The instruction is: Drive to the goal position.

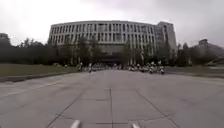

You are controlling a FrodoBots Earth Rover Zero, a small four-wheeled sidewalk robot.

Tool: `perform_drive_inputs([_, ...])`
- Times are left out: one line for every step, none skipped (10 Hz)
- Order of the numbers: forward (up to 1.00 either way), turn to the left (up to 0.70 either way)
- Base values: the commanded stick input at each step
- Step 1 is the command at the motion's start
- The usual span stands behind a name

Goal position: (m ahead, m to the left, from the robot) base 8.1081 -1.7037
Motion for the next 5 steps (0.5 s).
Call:
perform_drive_inputs([0.7,-0.04])
perform_drive_inputs([0.7,0.0])
perform_drive_inputs([0.7,0.0])
perform_drive_inputs([0.7,0.0])
perform_drive_inputs([0.7,0.0])
